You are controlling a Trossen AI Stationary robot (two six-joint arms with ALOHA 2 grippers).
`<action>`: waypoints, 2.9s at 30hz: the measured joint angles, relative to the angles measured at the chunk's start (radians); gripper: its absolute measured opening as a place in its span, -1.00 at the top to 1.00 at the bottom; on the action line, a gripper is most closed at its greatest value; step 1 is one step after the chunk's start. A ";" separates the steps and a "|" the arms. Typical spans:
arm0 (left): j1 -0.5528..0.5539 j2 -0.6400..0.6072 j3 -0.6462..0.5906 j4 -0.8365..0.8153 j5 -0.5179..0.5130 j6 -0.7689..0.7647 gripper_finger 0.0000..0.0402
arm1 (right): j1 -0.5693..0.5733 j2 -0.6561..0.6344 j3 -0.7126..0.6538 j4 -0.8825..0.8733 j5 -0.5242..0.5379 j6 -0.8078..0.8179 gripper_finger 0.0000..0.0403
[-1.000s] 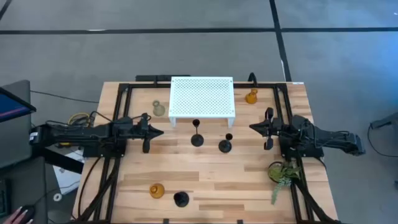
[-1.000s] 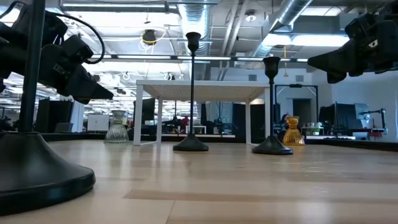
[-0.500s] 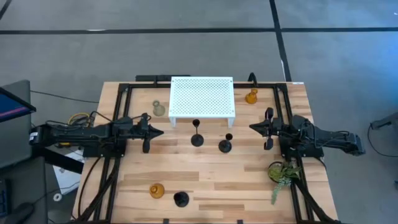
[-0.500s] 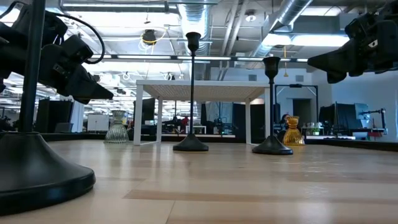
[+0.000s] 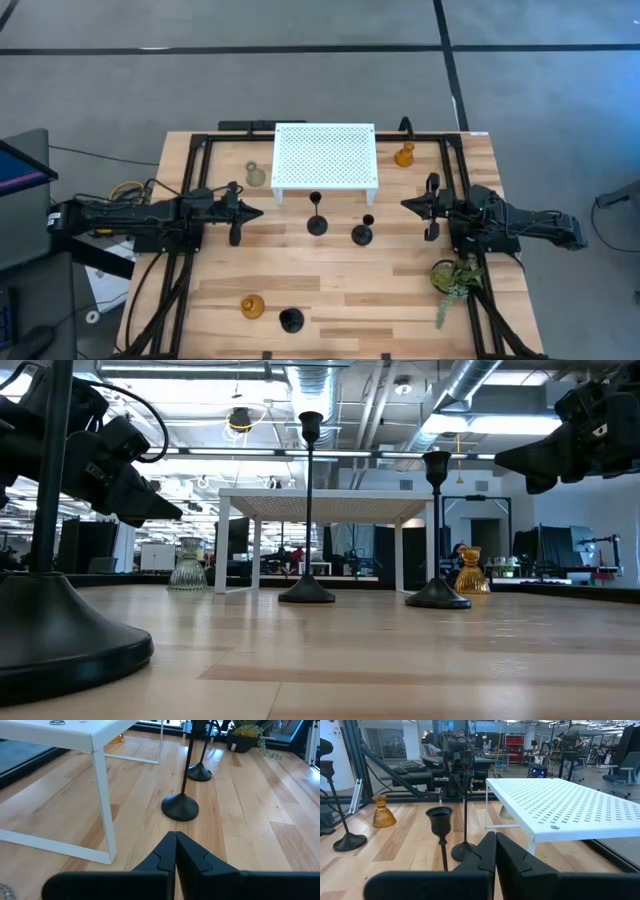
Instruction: Pick & Place candle stick holders
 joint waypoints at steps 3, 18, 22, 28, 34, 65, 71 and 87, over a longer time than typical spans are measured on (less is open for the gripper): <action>0.000 0.000 0.000 0.000 0.000 0.000 0.97 | 0.000 0.000 0.000 0.000 0.000 0.000 1.00; 0.000 0.000 0.000 0.000 0.000 0.000 0.97 | 0.000 0.000 0.000 0.000 0.000 0.000 1.00; 0.000 0.000 0.000 0.000 0.000 0.000 0.97 | 0.000 0.000 0.000 0.000 0.000 0.000 1.00; 0.000 0.000 0.000 0.000 0.000 0.000 0.97 | 0.000 0.000 0.000 0.000 0.000 0.000 1.00; 0.000 0.000 0.000 0.000 0.000 0.000 0.97 | 0.000 0.000 0.000 0.000 0.000 0.000 1.00; 0.000 0.000 0.000 0.006 0.000 0.000 0.97 | 0.000 0.000 0.000 0.000 0.000 0.000 1.00; 0.000 0.000 0.000 0.007 0.000 0.000 0.97 | 0.000 0.000 0.000 0.000 0.000 0.000 1.00; 0.000 0.000 0.000 0.023 0.000 0.000 0.97 | 0.000 0.000 0.000 0.000 0.000 0.000 1.00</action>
